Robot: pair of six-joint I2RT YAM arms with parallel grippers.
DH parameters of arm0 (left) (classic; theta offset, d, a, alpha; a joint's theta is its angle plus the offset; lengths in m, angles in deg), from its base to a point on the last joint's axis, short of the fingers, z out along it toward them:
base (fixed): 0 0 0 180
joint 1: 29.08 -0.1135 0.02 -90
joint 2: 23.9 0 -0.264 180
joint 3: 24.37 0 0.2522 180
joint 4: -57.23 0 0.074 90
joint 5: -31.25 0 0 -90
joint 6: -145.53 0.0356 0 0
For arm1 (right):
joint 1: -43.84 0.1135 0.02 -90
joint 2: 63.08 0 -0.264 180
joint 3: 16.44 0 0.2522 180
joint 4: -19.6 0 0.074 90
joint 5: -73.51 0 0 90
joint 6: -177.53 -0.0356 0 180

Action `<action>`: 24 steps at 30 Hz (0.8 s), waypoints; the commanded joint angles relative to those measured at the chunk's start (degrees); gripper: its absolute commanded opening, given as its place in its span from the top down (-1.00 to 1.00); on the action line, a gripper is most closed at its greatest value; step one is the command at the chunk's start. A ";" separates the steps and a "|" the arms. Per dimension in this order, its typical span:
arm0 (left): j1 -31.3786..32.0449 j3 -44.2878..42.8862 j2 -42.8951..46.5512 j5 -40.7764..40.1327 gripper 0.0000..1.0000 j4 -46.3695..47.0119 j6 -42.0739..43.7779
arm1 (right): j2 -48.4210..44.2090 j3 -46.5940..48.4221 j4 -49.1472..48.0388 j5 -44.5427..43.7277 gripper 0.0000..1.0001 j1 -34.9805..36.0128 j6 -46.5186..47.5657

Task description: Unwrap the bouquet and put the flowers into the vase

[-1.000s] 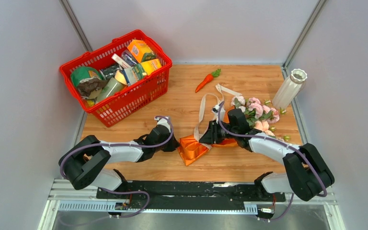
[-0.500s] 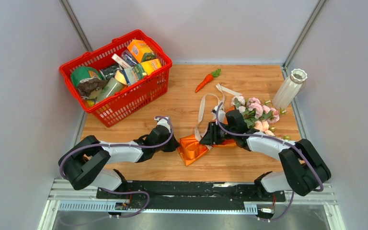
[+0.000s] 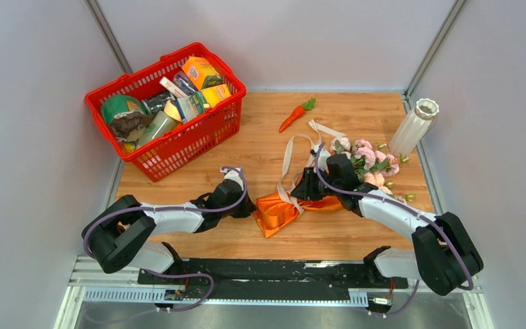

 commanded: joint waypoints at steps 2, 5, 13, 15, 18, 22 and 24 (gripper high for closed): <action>0.41 0.96 0.62 -0.33 1.00 -1.82 0.51 | 2.47 3.32 0.01 -3.18 0.38 0.93 1.83; 0.41 0.87 0.18 -0.07 1.00 -1.29 0.33 | 4.32 4.20 -0.08 -3.53 0.38 1.55 2.36; 0.41 0.87 -0.61 -0.42 1.00 -1.29 0.33 | 3.37 4.99 3.26 -12.65 0.84 3.74 2.27; 0.41 1.05 -0.61 -1.38 1.00 -1.64 0.33 | 0.82 5.43 4.66 -17.30 0.94 4.10 2.10; 0.41 0.44 -1.75 -2.88 1.00 -3.92 0.42 | -3.48 7.62 7.12 -22.06 0.97 4.10 2.89; 0.41 0.26 -2.80 -3.85 1.00 -5.16 0.16 | -5.34 11.49 8.36 -22.78 0.88 4.01 4.12; 0.41 0.61 -2.63 -3.59 1.00 -4.37 -0.02 | -4.82 13.16 9.15 -22.60 0.95 4.01 4.03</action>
